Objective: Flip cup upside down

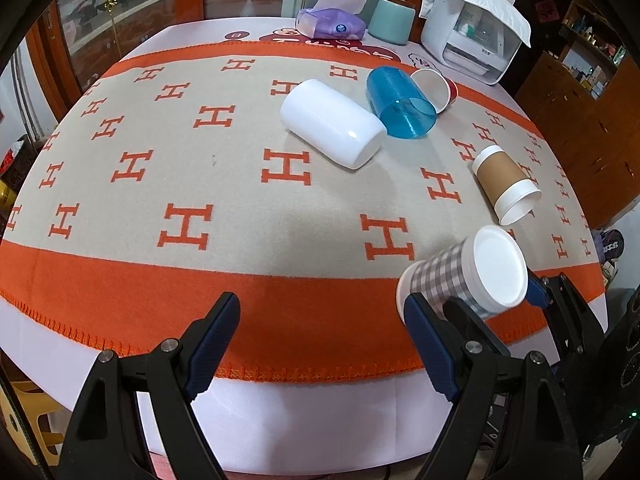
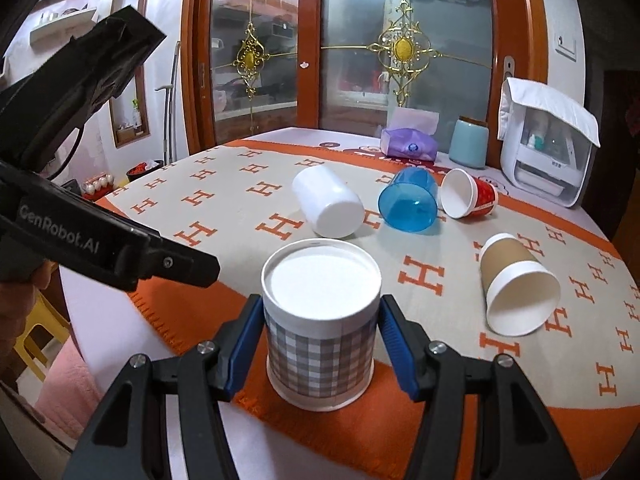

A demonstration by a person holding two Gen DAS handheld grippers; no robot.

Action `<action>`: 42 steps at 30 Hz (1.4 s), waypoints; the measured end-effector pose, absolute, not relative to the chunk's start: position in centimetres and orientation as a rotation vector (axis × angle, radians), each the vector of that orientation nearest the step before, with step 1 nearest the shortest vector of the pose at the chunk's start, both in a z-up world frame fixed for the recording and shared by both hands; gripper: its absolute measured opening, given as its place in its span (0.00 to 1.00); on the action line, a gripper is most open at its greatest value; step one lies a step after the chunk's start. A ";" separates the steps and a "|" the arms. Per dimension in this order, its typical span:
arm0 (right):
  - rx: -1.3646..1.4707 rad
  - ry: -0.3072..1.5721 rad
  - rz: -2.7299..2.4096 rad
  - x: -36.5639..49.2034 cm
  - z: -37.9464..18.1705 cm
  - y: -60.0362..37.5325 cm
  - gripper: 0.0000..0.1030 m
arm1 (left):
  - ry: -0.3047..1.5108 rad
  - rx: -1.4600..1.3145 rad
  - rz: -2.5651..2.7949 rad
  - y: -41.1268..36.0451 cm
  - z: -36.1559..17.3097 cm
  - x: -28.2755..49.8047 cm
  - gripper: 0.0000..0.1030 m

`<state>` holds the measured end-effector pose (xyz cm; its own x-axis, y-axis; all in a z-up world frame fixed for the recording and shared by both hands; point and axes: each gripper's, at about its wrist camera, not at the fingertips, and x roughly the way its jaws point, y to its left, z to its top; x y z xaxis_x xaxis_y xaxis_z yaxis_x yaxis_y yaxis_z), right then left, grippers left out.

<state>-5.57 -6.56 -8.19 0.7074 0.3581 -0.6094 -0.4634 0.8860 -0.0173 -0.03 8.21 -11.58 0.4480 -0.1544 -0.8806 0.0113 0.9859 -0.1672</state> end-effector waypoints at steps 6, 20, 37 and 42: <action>-0.140 0.670 0.450 -6.0 -7.8 -7.0 0.71 | 1.101 -0.120 -0.099 7.7 -11.3 -0.3 0.84; 0.035 0.818 0.398 -6.8 -2.4 -11.2 0.72 | 1.025 -0.075 -0.125 5.9 -7.8 -2.4 0.91; 0.105 0.835 0.269 -8.7 5.0 -11.9 0.72 | 0.922 -0.051 -0.078 4.1 -1.2 -4.5 0.99; 0.078 0.810 0.246 -9.0 5.6 -11.7 0.72 | 0.882 -0.032 -0.058 3.7 0.2 -5.1 0.99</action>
